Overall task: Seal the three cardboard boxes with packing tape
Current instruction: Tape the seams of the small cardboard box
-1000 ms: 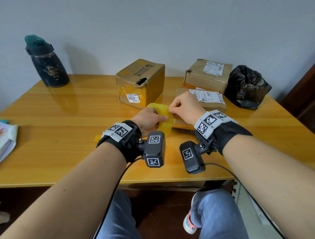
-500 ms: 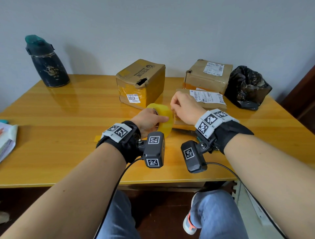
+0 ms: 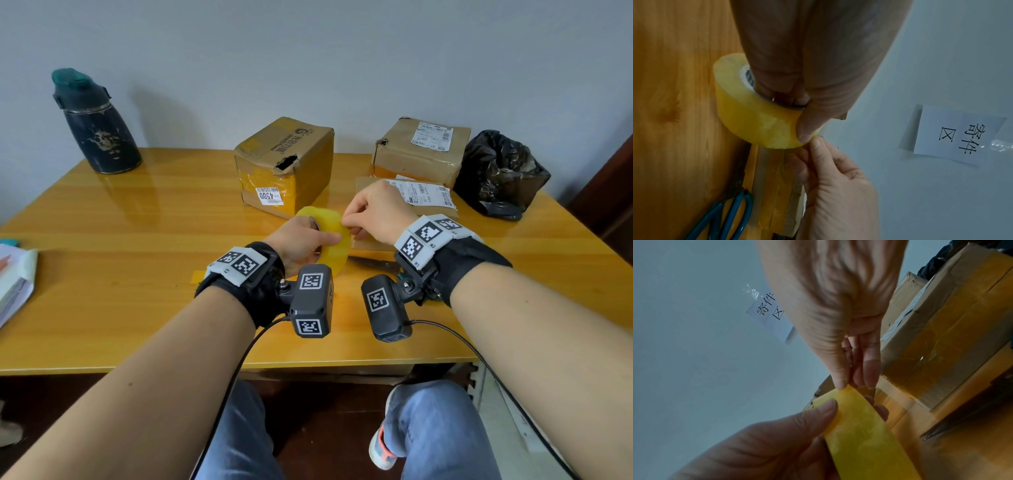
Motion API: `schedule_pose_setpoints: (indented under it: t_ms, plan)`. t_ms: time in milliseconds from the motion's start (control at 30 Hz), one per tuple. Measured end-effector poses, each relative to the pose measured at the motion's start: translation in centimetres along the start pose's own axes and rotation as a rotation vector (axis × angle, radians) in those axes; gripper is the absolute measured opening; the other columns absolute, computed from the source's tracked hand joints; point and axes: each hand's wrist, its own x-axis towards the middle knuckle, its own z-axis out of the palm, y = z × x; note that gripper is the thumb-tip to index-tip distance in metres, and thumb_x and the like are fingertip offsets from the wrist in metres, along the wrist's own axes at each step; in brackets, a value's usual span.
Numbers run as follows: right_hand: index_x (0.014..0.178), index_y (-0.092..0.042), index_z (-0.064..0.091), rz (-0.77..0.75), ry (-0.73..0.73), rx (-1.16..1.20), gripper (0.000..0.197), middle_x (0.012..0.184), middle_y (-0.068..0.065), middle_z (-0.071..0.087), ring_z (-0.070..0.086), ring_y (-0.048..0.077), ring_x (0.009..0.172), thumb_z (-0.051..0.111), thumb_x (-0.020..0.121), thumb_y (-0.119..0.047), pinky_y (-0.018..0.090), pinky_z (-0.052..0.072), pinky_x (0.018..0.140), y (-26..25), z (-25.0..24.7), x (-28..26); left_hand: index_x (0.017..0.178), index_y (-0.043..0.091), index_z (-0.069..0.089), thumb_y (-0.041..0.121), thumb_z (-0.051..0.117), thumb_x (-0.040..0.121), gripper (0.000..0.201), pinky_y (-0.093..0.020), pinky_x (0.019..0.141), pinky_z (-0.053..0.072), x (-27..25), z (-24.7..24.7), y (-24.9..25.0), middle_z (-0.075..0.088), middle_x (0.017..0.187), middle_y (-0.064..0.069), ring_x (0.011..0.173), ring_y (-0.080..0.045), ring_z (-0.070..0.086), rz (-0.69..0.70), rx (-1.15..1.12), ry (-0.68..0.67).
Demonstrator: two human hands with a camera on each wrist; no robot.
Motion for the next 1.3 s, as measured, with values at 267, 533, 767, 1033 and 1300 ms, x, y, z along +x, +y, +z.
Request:
schedule_pose_setpoints:
  t_ms: [267, 533, 767, 1033, 1300]
  plan:
    - [0.096, 0.001, 0.064, -0.056, -0.117, -0.208, 0.021, 0.079, 0.005, 0.061, 0.064, 0.023, 0.073, 0.046, 0.098, -0.011, 0.029, 0.051, 0.062, 0.03, 0.35, -0.03, 0.113, -0.007, 0.056, 0.006, 0.059, 0.094, 0.024, -0.023, 0.056, 0.051, 0.54, -0.28, -0.34, 0.06, 0.091, -0.019, 0.067, -0.02, 0.062, -0.001, 0.076, 0.011]
    - [0.103, -0.001, 0.056, -0.111, -0.168, -0.342, 0.02, 0.095, 0.007, 0.052, 0.05, 0.019, 0.073, 0.04, 0.099, -0.012, 0.024, 0.039, 0.056, -0.34, 0.02, -0.17, 0.112, 0.008, 0.053, 0.007, 0.062, 0.091, 0.023, -0.031, 0.065, 0.044, 0.6, -0.31, -0.4, 0.052, 0.101, -0.015, 0.077, -0.028, 0.048, -0.008, 0.069, 0.001]
    - [0.094, -0.005, 0.057, -0.161, -0.045, -0.244, 0.01, 0.091, 0.005, 0.056, 0.054, 0.017, 0.075, 0.048, 0.096, -0.009, 0.029, 0.045, 0.069, 0.13, 0.29, -0.18, 0.113, -0.01, 0.059, 0.007, 0.056, 0.095, 0.025, -0.02, 0.056, 0.053, 0.16, -0.33, 0.03, 0.064, 0.091, -0.018, 0.061, -0.012, 0.066, 0.025, 0.096, -0.003]
    - [0.098, -0.004, 0.07, -0.071, -0.006, -0.125, 0.017, 0.09, 0.013, 0.071, 0.07, 0.02, 0.077, 0.053, 0.094, -0.006, 0.035, 0.058, 0.077, -0.37, -0.07, -0.42, 0.098, -0.002, 0.063, 0.003, 0.054, 0.095, 0.011, -0.02, 0.052, 0.054, -0.07, 0.11, 0.19, 0.066, 0.087, -0.012, 0.058, -0.01, 0.068, 0.038, 0.002, -0.024]
    - [0.082, 0.003, 0.074, -0.09, 0.043, -0.13, 0.017, 0.085, 0.013, 0.072, 0.068, 0.021, 0.076, 0.062, 0.087, -0.008, 0.034, 0.057, 0.073, -0.22, 0.38, -0.28, 0.089, -0.001, 0.061, 0.005, 0.055, 0.095, 0.01, -0.017, 0.047, 0.049, -0.06, 0.28, 0.34, 0.065, 0.074, -0.009, 0.049, -0.008, 0.062, 0.03, 0.029, -0.009]
